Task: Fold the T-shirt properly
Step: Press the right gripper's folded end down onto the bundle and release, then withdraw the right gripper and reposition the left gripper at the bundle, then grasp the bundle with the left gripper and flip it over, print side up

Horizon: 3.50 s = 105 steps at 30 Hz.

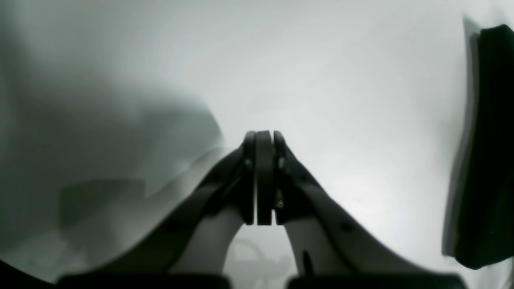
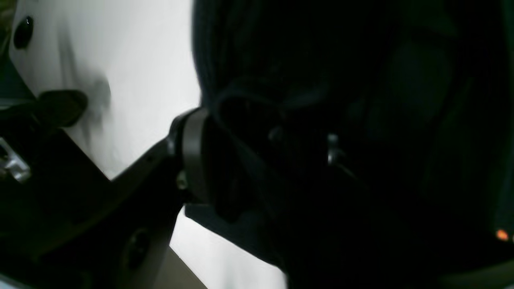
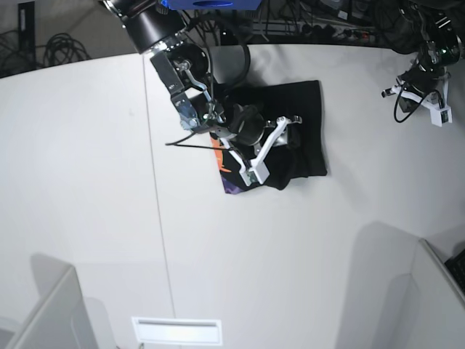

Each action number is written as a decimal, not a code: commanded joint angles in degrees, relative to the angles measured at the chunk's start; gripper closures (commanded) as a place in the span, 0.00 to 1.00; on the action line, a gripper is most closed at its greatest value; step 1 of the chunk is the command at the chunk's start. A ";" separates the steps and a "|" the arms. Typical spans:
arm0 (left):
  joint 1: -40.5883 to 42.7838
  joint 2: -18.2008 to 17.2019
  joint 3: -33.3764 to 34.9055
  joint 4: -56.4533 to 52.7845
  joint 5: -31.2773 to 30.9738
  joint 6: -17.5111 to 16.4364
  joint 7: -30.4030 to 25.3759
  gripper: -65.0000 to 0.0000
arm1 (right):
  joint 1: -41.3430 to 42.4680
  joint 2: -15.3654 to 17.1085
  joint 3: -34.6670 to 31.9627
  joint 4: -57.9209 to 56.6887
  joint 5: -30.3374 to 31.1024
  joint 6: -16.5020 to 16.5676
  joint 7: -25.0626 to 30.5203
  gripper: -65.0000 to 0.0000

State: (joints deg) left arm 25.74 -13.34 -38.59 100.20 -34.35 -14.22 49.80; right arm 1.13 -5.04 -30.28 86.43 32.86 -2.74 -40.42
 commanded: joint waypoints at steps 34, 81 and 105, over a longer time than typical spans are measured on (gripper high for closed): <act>0.15 -0.59 -8.40 0.76 -0.60 -0.60 -0.79 1.00 | 16.50 9.30 -20.05 12.51 0.94 -12.33 -0.76 1.00; 0.59 1.17 8.57 7.36 -25.74 -8.60 -0.79 0.97 | -4.95 19.59 0.79 22.18 -10.84 -13.39 1.52 1.00; -10.92 7.85 16.83 -13.04 -13.87 -8.24 -0.70 0.25 | -13.83 21.17 5.71 26.58 -10.93 -13.39 1.70 1.00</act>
State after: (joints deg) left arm 14.48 -5.39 -21.76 87.09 -50.15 -23.20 47.40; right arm -13.37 15.90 -24.86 111.66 22.04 -16.08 -40.05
